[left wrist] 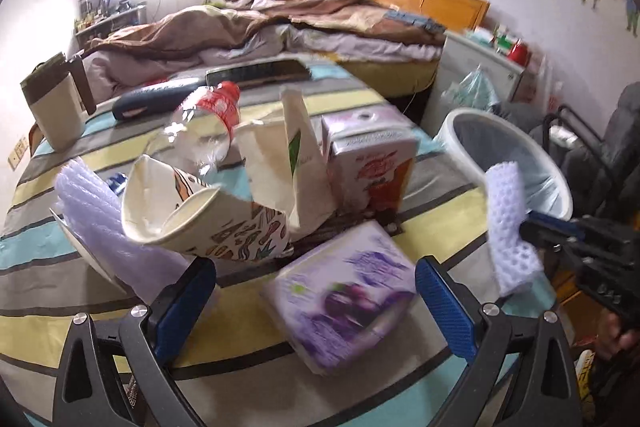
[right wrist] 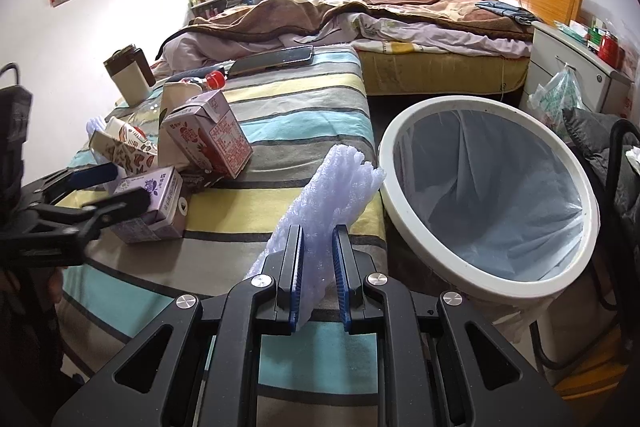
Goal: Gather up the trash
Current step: 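Grasp the purple grape-drink carton with the left gripper while the right gripper holds the foam net, then carry the carton and foam net over the trash bin with both grippers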
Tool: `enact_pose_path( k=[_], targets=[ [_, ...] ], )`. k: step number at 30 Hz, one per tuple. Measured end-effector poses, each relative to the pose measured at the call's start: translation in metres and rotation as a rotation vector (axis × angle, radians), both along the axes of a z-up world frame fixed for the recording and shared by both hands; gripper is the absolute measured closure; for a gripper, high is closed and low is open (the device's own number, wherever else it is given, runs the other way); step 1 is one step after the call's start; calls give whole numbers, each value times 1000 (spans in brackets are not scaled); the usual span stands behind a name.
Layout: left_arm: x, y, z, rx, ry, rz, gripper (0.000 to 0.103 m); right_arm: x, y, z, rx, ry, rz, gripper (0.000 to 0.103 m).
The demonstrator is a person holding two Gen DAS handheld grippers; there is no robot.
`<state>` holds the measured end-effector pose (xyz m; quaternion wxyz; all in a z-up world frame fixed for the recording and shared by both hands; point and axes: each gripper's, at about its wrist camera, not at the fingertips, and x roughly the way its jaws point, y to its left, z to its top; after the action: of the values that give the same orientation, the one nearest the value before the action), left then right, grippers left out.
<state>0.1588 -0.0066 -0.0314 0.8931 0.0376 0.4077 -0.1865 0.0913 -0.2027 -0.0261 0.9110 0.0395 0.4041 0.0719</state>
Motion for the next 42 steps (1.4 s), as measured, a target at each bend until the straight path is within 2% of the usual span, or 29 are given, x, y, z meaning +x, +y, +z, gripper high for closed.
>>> enact_pose_path(
  k=[3,6,14,19,21,23,26,29,31,33,34,42],
  targets=[
    [-5,-6,-1,-2,4,-43,2,0,0,0,4,2,-3,86],
    [-10,-8,-6,-19,44,-65,2,0,1,0,1,3,-2,86],
    [-42,-15,0,-110,78,-142,2,0,-1,-3,5,8,-10,86],
    [-45,-12,12,-12,-33,-90,2,-1,-1,-3,0,9,-9,86],
    [-35,-11,11,-2,-17,-85,2,-2,-1,-3,-1,8,-8,86],
    [-27,-17,7,5,5,-122,2,-2,-1,-3,2,8,-9,86],
    [-17,-27,-5,20,61,-134,9,-1,0,-3,0,12,-10,86],
    [-14,-28,-9,-4,84,-127,13,-1,0,-3,0,10,-8,86],
    [-13,-27,-9,-24,87,-128,20,-2,0,-2,0,11,-7,86],
    [-13,-26,-8,-22,87,-128,31,-2,0,-2,-2,10,-4,86],
    [-14,-25,-8,-21,88,-128,33,-2,1,-2,-3,11,-1,86],
    [-18,-21,-7,-46,93,-86,37,-1,1,-1,1,8,2,86]
  ],
)
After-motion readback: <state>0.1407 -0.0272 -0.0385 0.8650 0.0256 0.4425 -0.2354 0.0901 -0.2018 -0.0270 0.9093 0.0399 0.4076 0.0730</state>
